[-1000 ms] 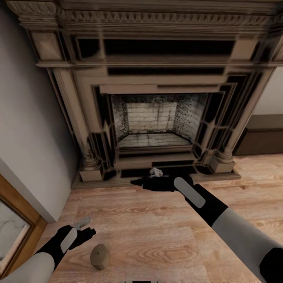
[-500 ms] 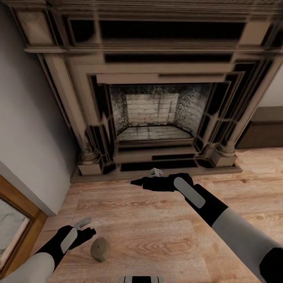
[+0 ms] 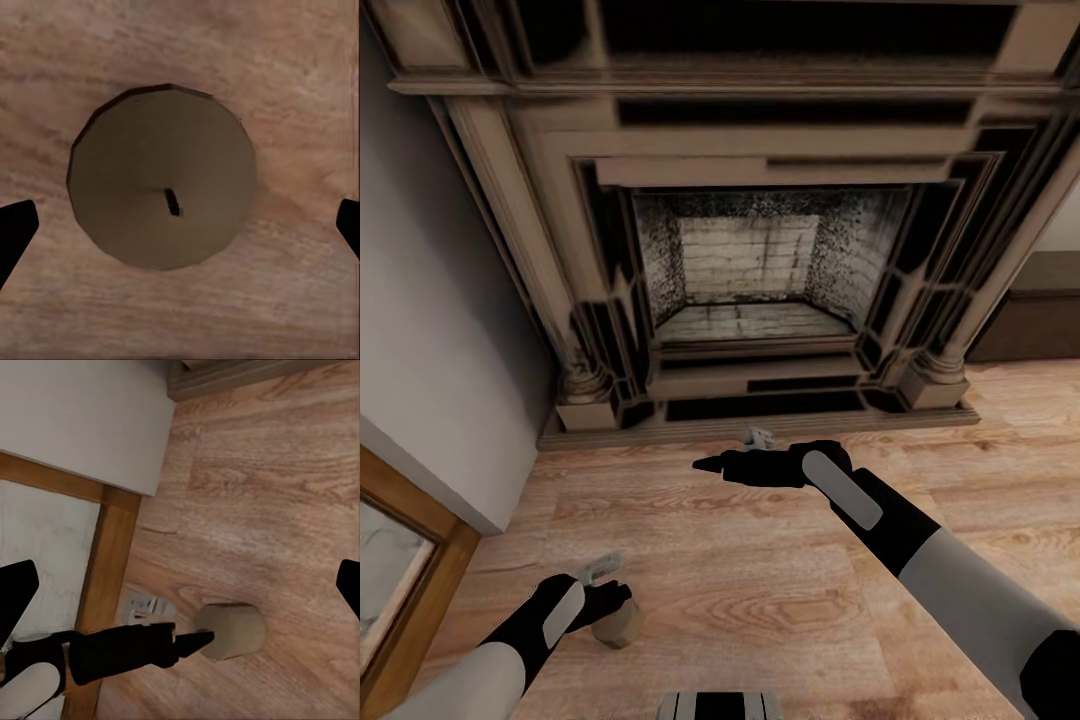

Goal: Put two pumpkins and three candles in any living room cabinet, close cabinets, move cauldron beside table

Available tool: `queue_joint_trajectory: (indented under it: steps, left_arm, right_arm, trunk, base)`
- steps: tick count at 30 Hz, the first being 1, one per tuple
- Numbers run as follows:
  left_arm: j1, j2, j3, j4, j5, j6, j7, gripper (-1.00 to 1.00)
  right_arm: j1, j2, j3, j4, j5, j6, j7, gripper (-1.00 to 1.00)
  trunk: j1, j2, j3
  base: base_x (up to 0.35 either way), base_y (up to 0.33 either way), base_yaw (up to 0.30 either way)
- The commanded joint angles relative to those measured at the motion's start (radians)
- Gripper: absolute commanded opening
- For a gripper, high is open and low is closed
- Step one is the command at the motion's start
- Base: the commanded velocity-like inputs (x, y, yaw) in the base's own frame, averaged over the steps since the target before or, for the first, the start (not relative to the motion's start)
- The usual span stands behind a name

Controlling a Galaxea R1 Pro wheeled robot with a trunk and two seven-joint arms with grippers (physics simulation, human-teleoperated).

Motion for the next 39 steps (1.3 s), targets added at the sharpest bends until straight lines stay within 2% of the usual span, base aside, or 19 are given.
queue_joint_trajectory:
  steps: [1, 4, 9, 18, 26, 39]
  left_arm:
    - [0.000, -0.007, -0.015, -0.003, 0.008, 0.002, 0.009, 1.00]
    - [-0.001, -0.023, -0.025, -0.003, 0.005, -0.005, 0.009, 1.00]
    - [0.000, -0.028, -0.026, -0.006, 0.004, -0.008, 0.010, 1.00]
    - [0.000, -0.027, -0.017, -0.014, 0.006, -0.010, 0.012, 1.00]
    - [0.000, -0.021, -0.016, -0.003, 0.009, -0.063, 0.028, 1.00]
    - [0.000, -0.021, -0.019, -0.002, 0.012, -0.067, 0.029, 1.00]
  right_arm:
    - [-0.001, -0.001, 0.002, 0.000, 0.000, 0.001, 0.001, 1.00]
    - [-0.001, -0.001, 0.002, 0.000, 0.000, 0.001, 0.001, 1.00]
    - [-0.001, -0.001, 0.002, 0.000, 0.000, 0.001, 0.001, 1.00]
    - [-0.001, -0.001, 0.002, 0.000, 0.000, 0.000, 0.000, 1.00]
    - [-0.001, -0.001, 0.002, 0.000, 0.000, 0.000, 0.001, 1.00]
    - [-0.001, -0.001, 0.002, 0.000, 0.000, 0.000, 0.000, 1.00]
  trunk:
    - [0.000, 0.000, -0.001]
    - [0.000, 0.000, -0.001]
    - [0.000, 0.000, -0.001]
    - [0.000, 0.000, -0.001]
    - [0.000, 0.000, -0.001]
    - [0.000, 0.000, -0.001]
  base:
    - [0.000, 0.000, 0.000]
    - [0.000, 0.000, 0.000]
    - [0.000, 0.000, 0.000]
    - [0.000, 0.000, 0.000]
    - [0.000, 0.000, 0.000]
    - [0.050, 0.007, 0.000]
